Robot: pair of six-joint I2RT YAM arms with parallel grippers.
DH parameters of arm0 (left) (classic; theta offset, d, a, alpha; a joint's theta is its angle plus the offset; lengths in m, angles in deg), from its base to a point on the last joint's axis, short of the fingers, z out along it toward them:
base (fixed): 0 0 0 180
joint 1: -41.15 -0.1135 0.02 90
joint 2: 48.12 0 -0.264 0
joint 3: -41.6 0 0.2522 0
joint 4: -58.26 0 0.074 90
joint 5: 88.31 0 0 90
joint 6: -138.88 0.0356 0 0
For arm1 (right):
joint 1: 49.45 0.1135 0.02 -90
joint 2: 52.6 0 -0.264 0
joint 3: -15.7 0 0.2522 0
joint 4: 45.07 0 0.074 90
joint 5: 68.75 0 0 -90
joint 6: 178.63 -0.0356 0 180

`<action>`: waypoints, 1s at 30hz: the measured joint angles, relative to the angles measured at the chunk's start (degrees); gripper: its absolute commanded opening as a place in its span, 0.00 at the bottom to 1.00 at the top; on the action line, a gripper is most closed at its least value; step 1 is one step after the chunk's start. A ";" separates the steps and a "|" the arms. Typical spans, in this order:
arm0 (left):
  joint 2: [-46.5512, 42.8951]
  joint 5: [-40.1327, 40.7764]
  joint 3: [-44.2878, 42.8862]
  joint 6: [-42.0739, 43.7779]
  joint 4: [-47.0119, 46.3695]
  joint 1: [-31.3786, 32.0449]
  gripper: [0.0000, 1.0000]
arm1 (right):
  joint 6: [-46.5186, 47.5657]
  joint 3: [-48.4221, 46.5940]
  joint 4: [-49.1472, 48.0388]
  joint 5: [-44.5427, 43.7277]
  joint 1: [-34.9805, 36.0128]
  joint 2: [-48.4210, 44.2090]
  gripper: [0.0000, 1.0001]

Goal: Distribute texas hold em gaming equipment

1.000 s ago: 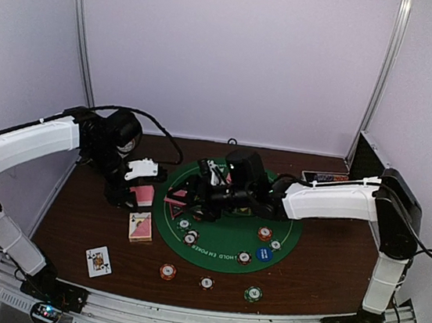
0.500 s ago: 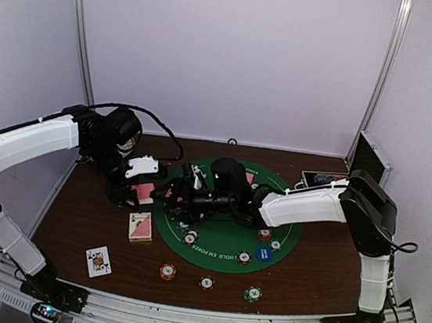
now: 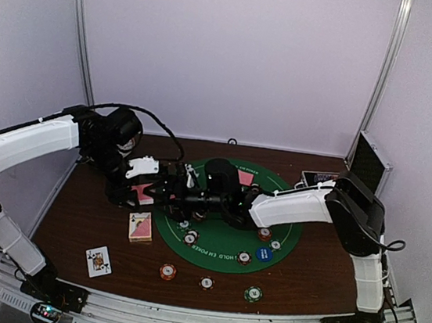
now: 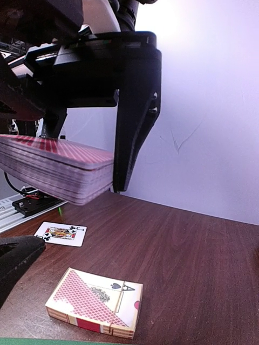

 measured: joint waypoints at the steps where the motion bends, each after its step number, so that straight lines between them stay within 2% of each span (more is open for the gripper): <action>1: 0.00 0.00 0.00 0.00 0.00 0.11 0.31 | -0.24 -0.48 -0.11 -0.02 0.00 0.46 0.76; 14: -0.31 1.07 0.59 0.44 0.00 0.74 0.31 | -2.45 -5.07 -1.38 0.24 0.02 5.57 0.66; 30: -0.57 0.74 1.22 0.87 0.11 1.14 0.31 | 0.90 -1.03 3.15 -0.20 -0.17 0.87 0.52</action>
